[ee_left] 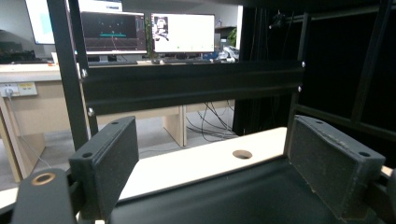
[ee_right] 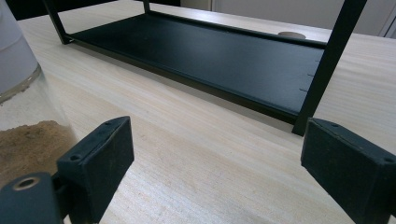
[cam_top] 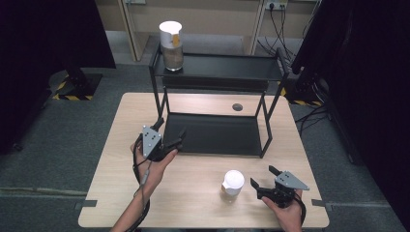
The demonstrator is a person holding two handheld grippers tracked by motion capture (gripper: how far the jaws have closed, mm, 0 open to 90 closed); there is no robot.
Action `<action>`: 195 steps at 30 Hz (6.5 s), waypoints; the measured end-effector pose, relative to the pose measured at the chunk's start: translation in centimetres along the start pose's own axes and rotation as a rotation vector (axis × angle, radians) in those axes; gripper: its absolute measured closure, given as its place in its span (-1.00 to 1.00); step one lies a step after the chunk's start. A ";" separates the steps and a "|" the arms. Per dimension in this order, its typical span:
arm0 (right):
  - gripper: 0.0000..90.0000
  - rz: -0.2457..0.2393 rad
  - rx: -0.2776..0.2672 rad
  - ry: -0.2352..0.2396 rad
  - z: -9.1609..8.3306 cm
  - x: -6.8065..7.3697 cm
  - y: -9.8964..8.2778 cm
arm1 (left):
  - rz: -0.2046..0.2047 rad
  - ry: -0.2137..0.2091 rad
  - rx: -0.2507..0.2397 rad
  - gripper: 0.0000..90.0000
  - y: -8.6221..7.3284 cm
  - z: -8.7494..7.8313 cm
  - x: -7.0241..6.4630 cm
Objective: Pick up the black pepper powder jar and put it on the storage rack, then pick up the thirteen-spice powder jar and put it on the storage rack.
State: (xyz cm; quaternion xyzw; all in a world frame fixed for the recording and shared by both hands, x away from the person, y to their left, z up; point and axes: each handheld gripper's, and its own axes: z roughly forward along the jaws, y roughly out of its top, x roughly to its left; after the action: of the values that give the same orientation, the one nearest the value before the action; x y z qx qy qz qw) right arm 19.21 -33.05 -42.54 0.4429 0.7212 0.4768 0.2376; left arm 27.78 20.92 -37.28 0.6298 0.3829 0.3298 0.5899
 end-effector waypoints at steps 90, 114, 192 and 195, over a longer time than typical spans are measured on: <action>-0.78 -0.161 -0.062 0.383 1.5 -0.1 0.5 | -0.022 -0.039 0.156 -0.71 -8.4 -2.0 -0.3; -0.32 -0.180 -0.058 0.401 3.1 1.0 0.4 | -0.018 -0.044 0.161 -0.70 -8.3 -1.9 -0.2; -0.31 -0.022 -0.351 0.070 0.9 2.2 4.9 | -0.014 -0.040 0.156 -0.70 -8.4 -2.0 -0.3; -0.31 -0.021 -0.358 0.067 1.0 2.3 5.1 | -0.014 -0.040 0.155 -0.70 -8.4 -2.0 -0.3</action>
State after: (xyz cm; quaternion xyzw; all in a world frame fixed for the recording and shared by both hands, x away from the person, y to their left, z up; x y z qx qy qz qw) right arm 20.98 -29.83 -38.18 0.3700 0.6367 0.6095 0.2936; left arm 25.08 21.71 -45.45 0.6774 0.3998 0.2823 0.5491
